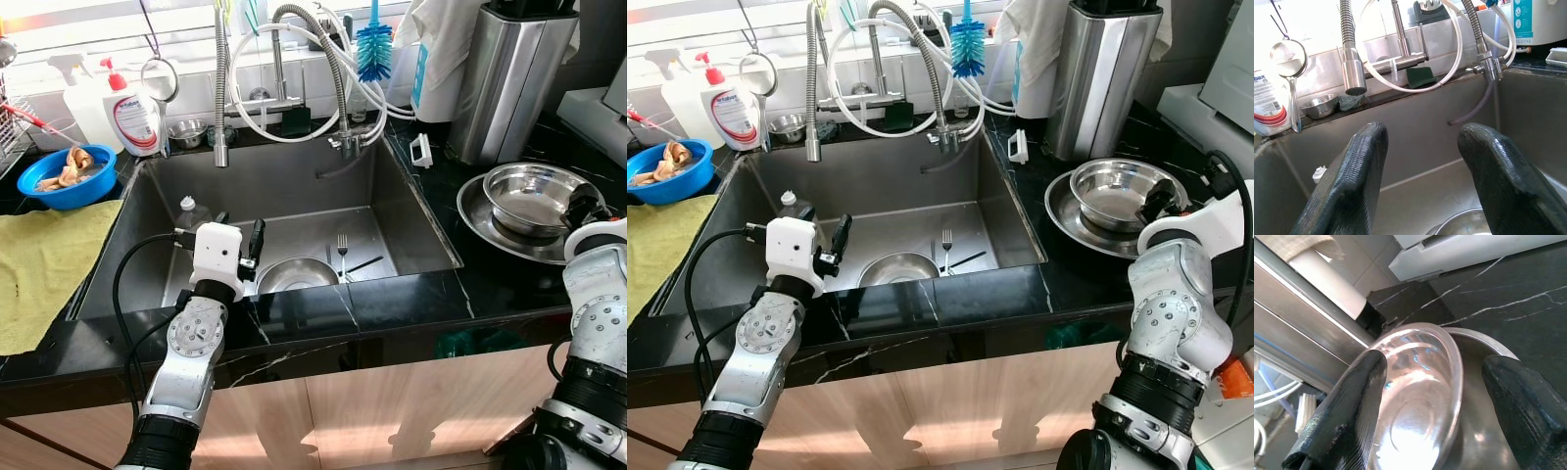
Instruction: Kitchen organization
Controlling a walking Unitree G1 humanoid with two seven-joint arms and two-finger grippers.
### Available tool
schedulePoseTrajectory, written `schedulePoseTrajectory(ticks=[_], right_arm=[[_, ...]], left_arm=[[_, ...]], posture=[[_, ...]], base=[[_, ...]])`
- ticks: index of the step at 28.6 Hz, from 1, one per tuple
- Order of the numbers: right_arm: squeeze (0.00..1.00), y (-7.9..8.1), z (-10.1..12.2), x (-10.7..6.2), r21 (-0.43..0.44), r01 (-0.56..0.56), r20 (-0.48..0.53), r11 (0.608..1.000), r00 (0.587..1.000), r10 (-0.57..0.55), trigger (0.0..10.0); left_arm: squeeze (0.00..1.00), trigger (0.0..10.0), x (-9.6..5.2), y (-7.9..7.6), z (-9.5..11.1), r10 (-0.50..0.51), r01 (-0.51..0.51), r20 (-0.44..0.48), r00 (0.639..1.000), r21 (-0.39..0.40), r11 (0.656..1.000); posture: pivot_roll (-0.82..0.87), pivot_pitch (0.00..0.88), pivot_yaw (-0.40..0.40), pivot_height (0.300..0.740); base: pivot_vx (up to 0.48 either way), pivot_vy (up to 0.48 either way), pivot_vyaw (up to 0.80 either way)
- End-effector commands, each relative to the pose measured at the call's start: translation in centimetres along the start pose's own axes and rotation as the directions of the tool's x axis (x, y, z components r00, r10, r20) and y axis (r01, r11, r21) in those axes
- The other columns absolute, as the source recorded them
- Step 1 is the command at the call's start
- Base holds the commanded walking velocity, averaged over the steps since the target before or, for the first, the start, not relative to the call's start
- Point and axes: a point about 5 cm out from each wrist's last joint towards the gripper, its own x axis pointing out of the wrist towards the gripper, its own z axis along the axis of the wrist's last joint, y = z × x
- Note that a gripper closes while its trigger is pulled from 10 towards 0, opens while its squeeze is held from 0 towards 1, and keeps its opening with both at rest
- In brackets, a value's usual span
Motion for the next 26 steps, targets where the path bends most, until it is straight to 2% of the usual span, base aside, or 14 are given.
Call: schedulePoseTrajectory(ticks=[1,16,17,18,19,23,26], right_arm=[[0.00,0.31,-0.26,0.08,0.020,0.004,-0.020,1.000,1.000,-0.003,10.0],[0.00,-0.49,-0.97,0.33,-0.003,0.058,-0.063,0.998,0.996,-0.058,10.0],[0.00,-0.51,-1.00,0.33,-0.005,0.059,-0.065,0.998,0.996,-0.060,9.1],[0.00,-0.52,-1.04,0.34,-0.005,0.059,-0.066,0.998,0.996,-0.060,4.8],[0.00,-0.50,-1.09,0.35,-0.005,0.057,-0.069,0.998,0.996,-0.057,0.0],[0.00,-0.44,-1.13,0.34,-0.006,0.052,-0.073,0.999,0.996,-0.053,0.0],[0.00,-0.36,-1.18,0.35,-0.007,0.049,-0.077,0.999,0.996,-0.049,1.5]], left_arm=[[0.00,10.0,0.22,0.53,0.06,0.014,-0.014,-0.008,1.000,0.016,1.000],[0.00,10.0,0.21,0.51,0.08,0.012,-0.012,-0.008,1.000,0.016,1.000],[0.00,10.0,0.20,0.53,0.08,0.013,-0.013,-0.008,1.000,0.017,1.000],[0.00,10.0,0.20,0.54,0.08,0.013,-0.013,-0.008,1.000,0.017,1.000],[0.00,10.0,0.20,0.55,0.08,0.013,-0.013,-0.008,1.000,0.017,1.000],[0.00,10.0,0.19,0.56,0.07,0.013,-0.013,-0.008,1.000,0.017,1.000],[0.00,10.0,0.21,0.55,0.09,0.012,-0.012,-0.007,1.000,0.017,1.000]], posture=[[-0.14,0.000,0.079,0.740],[-0.14,0.000,0.078,0.740],[-0.13,0.000,0.079,0.740],[-0.13,0.000,0.079,0.740],[-0.13,0.000,0.079,0.740],[-0.13,0.000,0.080,0.740],[-0.13,0.000,0.080,0.740]], base=[[0.000,0.000,0.00],[0.000,0.000,0.00],[0.000,0.000,0.00],[0.000,0.000,0.00],[0.000,0.000,0.00],[0.000,0.000,0.00],[0.000,0.000,0.00]])
